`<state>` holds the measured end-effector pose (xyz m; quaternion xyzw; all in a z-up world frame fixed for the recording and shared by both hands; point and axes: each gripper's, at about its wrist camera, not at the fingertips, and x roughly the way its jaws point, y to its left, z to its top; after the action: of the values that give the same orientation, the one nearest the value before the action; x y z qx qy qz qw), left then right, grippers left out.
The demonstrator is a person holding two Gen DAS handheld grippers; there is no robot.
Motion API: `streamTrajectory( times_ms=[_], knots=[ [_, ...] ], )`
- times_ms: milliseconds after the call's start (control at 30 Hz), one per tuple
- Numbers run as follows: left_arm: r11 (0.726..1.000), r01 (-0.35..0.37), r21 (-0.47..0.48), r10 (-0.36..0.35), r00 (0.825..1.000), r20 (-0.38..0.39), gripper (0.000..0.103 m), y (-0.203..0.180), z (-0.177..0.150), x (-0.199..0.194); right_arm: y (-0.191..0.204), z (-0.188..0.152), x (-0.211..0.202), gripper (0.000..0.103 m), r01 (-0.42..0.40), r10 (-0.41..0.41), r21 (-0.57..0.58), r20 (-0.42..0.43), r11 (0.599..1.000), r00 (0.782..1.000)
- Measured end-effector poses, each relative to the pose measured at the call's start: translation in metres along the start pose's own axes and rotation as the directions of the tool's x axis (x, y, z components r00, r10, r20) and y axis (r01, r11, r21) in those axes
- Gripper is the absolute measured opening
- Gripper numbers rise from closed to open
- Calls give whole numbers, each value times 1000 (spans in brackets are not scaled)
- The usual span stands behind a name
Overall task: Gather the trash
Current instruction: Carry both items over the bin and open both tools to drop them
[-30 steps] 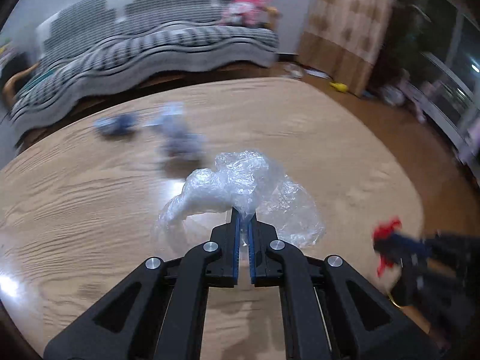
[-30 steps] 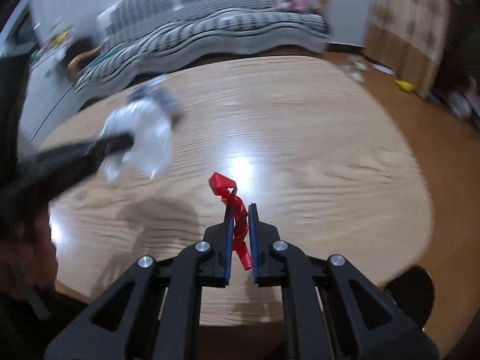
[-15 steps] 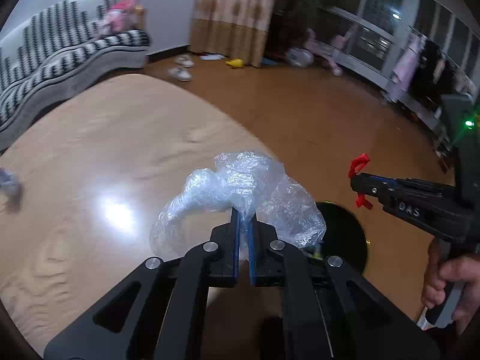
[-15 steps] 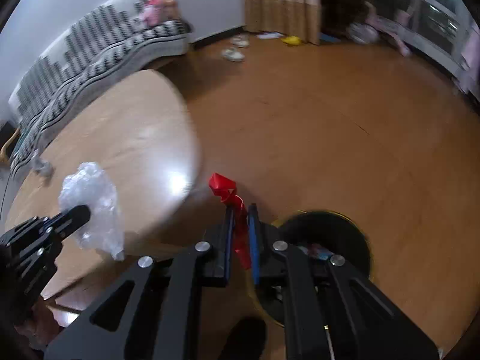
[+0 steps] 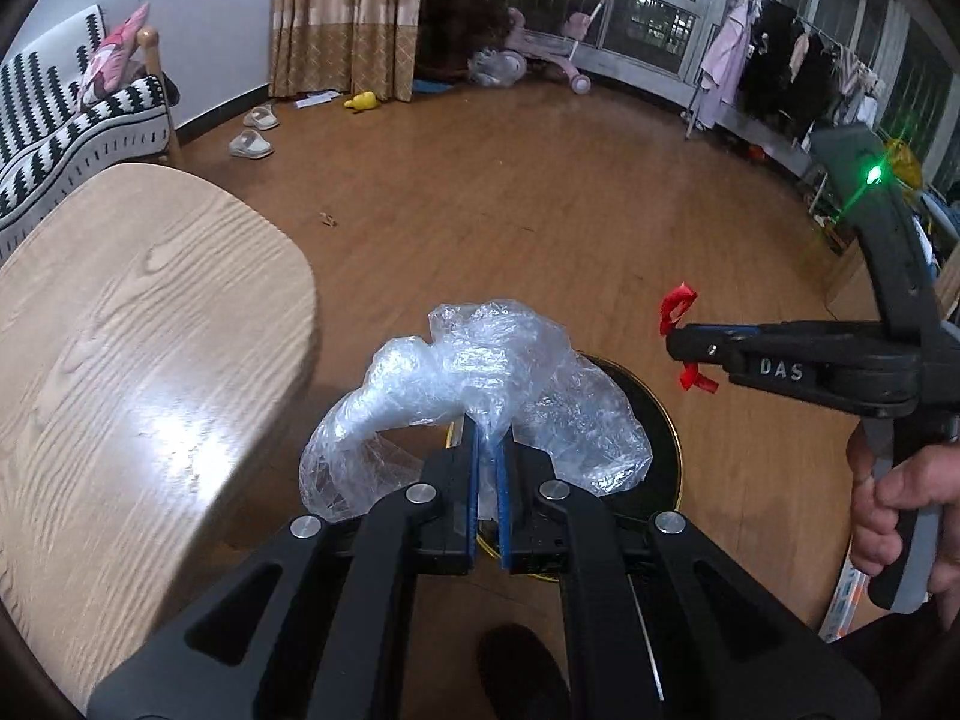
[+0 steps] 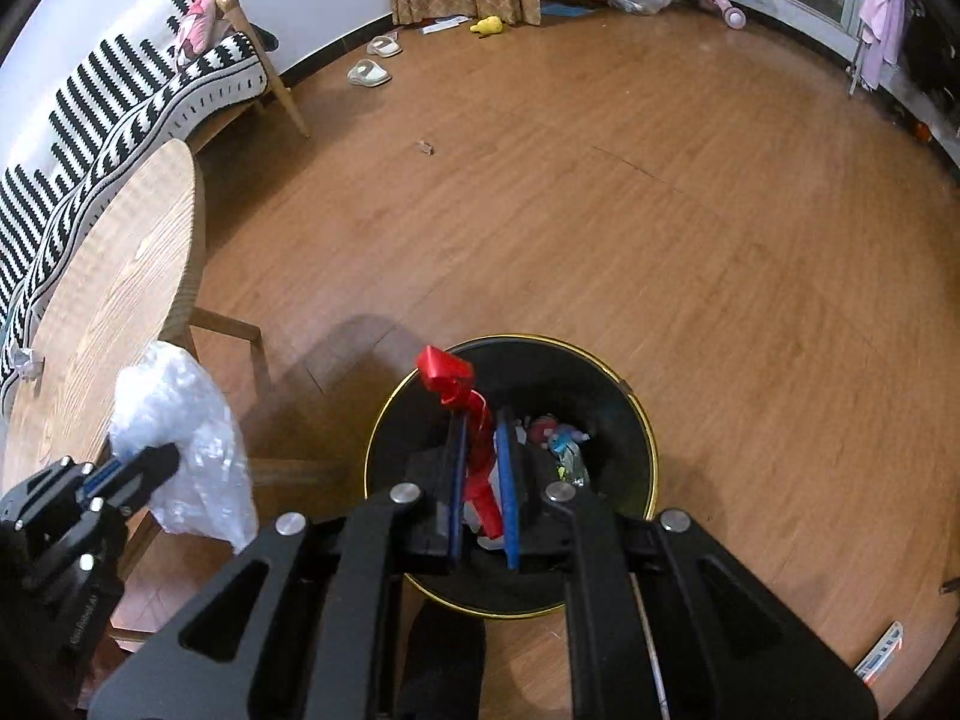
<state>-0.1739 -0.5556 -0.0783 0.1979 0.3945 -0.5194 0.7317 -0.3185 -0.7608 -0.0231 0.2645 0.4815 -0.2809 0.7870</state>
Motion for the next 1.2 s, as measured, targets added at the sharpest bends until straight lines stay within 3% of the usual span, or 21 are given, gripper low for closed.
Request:
streamTrajectory(
  times_ms=[400,433,500,533,900,933,967,1033,1200],
  knots=[
    [1000,22,-5,-22,999,-27,4,-3,4,18,-9,8,4,12,9,-8,41,-5,999,1000],
    [1000,30,-9,-30,999,-32,4,-3,4,21,-10,7,4,17,7,-6,47,-4,999,1000],
    [999,46,-20,-46,998,-41,4,-3,4,25,-12,8,3,47,9,-10,59,8,998,1000],
    [998,56,-23,-57,997,-43,4,-2,4,26,-11,7,0,68,14,-15,64,23,998,1000],
    [981,186,-49,-190,976,-104,7,-22,1,66,-28,5,-47,73,37,-65,162,173,986,983],
    [981,185,-48,-190,975,-114,20,-24,2,69,-30,4,-49,73,35,-66,171,176,985,982],
    [981,188,-46,-192,974,-122,48,-26,2,72,-31,4,-51,73,34,-66,177,179,984,982],
    [983,181,-45,-184,977,-104,72,-26,1,70,-31,5,-53,74,33,-67,183,182,983,981],
    [975,218,-48,-222,969,-109,72,-29,0,66,-18,8,-59,74,19,-54,171,204,985,977]
  ],
)
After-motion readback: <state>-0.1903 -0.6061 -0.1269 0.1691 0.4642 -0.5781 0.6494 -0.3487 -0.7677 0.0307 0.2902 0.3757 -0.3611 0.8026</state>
